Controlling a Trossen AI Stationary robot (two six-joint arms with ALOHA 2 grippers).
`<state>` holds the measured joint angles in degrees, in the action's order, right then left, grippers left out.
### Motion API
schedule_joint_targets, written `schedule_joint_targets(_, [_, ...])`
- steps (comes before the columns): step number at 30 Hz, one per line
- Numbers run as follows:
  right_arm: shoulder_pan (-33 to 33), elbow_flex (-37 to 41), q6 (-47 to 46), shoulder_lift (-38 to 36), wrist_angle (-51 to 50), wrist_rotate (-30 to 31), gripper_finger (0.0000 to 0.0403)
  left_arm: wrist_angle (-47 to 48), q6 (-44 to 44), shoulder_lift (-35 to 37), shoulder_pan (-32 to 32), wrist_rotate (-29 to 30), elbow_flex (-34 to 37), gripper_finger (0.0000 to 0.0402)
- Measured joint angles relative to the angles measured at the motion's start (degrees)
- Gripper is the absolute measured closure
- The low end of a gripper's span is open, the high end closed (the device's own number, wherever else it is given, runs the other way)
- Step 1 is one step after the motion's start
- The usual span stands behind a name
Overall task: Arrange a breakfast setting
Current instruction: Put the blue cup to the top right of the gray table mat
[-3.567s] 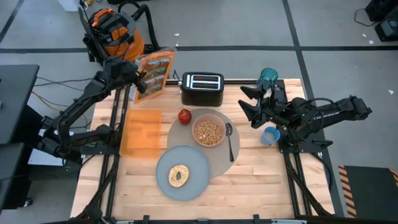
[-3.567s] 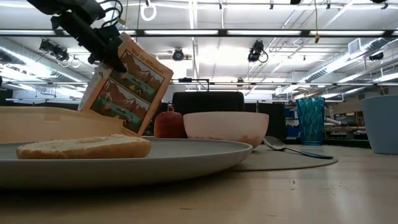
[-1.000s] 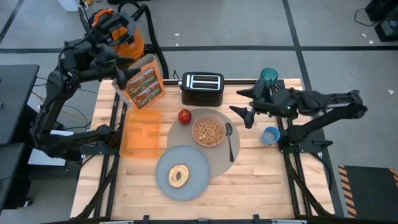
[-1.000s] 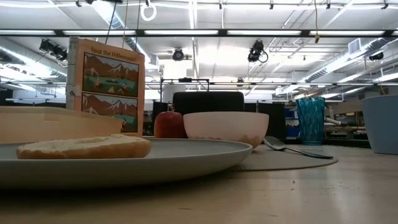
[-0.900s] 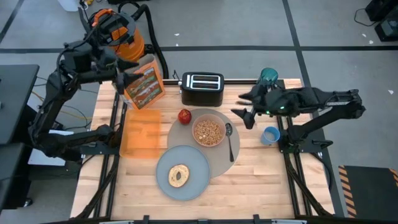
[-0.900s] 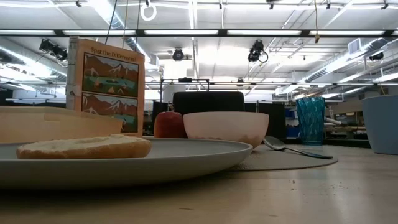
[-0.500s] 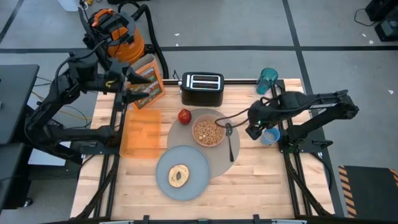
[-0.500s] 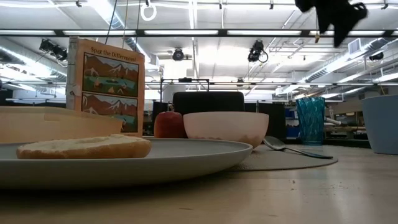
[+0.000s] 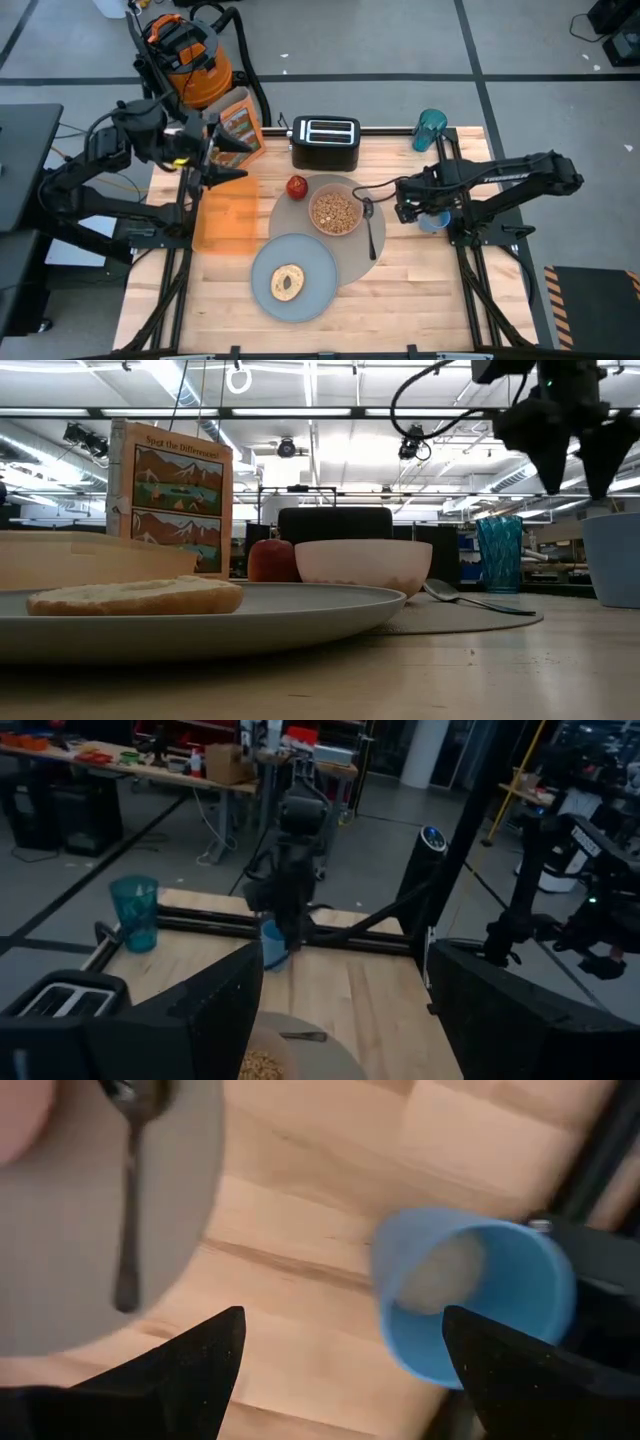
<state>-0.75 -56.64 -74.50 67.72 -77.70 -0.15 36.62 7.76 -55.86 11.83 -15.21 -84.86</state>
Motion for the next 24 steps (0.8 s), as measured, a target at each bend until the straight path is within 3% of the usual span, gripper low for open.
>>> schedule_joint_targets(12, [6.00,10.40,-1.55,0.38,7.74,-3.98,0.0067,-0.04,-3.54,-2.68,-5.02,5.66,0.00,0.0113])
schedule_joint_targets(16, [7.42,12.96,-2.16,0.42,9.71,-5.70,0.0117,0.24,-5.03,-2.67,-4.96,8.05,0.00,0.0113])
schedule_joint_targets(24, [7.64,12.35,-4.00,0.42,9.22,-5.74,0.0261,2.75,-5.33,-2.64,-4.93,9.63,0.00,0.0113])
